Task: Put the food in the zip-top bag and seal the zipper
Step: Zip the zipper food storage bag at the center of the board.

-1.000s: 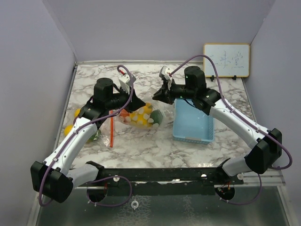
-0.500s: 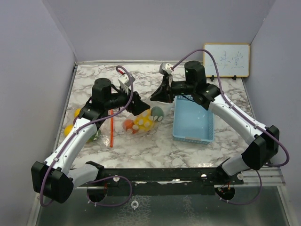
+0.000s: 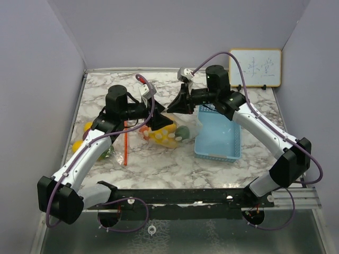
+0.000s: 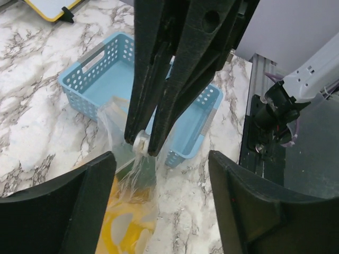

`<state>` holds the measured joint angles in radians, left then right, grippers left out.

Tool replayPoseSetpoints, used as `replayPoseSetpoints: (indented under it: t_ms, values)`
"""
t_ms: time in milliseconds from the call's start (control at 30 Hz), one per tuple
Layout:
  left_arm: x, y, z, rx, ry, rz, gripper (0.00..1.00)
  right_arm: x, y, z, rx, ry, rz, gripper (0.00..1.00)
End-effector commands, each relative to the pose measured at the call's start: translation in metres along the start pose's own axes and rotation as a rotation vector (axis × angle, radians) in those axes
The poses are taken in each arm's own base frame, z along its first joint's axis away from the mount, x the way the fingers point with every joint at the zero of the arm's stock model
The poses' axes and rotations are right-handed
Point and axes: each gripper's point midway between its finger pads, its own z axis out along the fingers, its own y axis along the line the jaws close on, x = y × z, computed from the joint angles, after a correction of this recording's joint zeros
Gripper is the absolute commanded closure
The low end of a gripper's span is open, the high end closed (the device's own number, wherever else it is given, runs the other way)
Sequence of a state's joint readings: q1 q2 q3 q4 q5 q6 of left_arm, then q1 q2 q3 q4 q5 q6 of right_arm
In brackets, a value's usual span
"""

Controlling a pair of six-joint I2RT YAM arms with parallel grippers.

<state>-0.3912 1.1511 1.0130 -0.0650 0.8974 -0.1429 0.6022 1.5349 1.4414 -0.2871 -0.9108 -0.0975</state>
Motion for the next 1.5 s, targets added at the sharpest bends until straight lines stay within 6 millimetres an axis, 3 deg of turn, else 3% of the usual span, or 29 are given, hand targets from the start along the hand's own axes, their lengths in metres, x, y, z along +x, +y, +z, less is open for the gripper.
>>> replayPoseSetpoints:
  t_ms: [0, 67, 167, 233, 433, 600, 800, 1200, 1467]
  values:
    - [-0.002, -0.009, 0.007, 0.083, 0.003, 0.049, 0.34, -0.014, 0.005, 0.0, -0.045, -0.02, -0.012, 0.98]
    - [0.0, -0.009, 0.009, 0.086, 0.007, 0.049, 0.46, -0.014, 0.005, 0.001, -0.051, -0.016, -0.008, 0.98]
    - [0.001, -0.005, 0.012, 0.07, 0.012, 0.048, 0.91, -0.012, 0.004, 0.002, -0.051, -0.012, -0.001, 0.98]
    - [0.003, -0.003, 0.014, 0.063, 0.018, 0.047, 1.0, -0.013, 0.002, 0.003, -0.048, -0.01, 0.0, 0.98]
    - [0.008, 0.002, 0.017, 0.047, 0.037, 0.026, 1.0, -0.012, -0.006, 0.004, -0.02, 0.003, -0.004, 0.98]
    - [-0.003, 0.008, 0.014, -0.002, 0.006, 0.034, 1.0, 0.003, -0.019, 0.006, 0.037, 0.043, -0.002, 0.96]
    - [-0.007, 0.019, -0.001, -0.084, -0.018, 0.027, 1.0, 0.032, -0.031, 0.001, 0.117, 0.108, 0.0, 0.95]
    - [0.002, 0.04, -0.025, -0.213, -0.014, 0.021, 1.0, 0.056, -0.031, -0.018, 0.2, 0.165, 0.008, 0.95]
    - [0.008, 0.089, -0.053, -0.52, 0.001, 0.012, 1.0, 0.103, -0.037, -0.048, 0.375, 0.297, 0.121, 0.98]
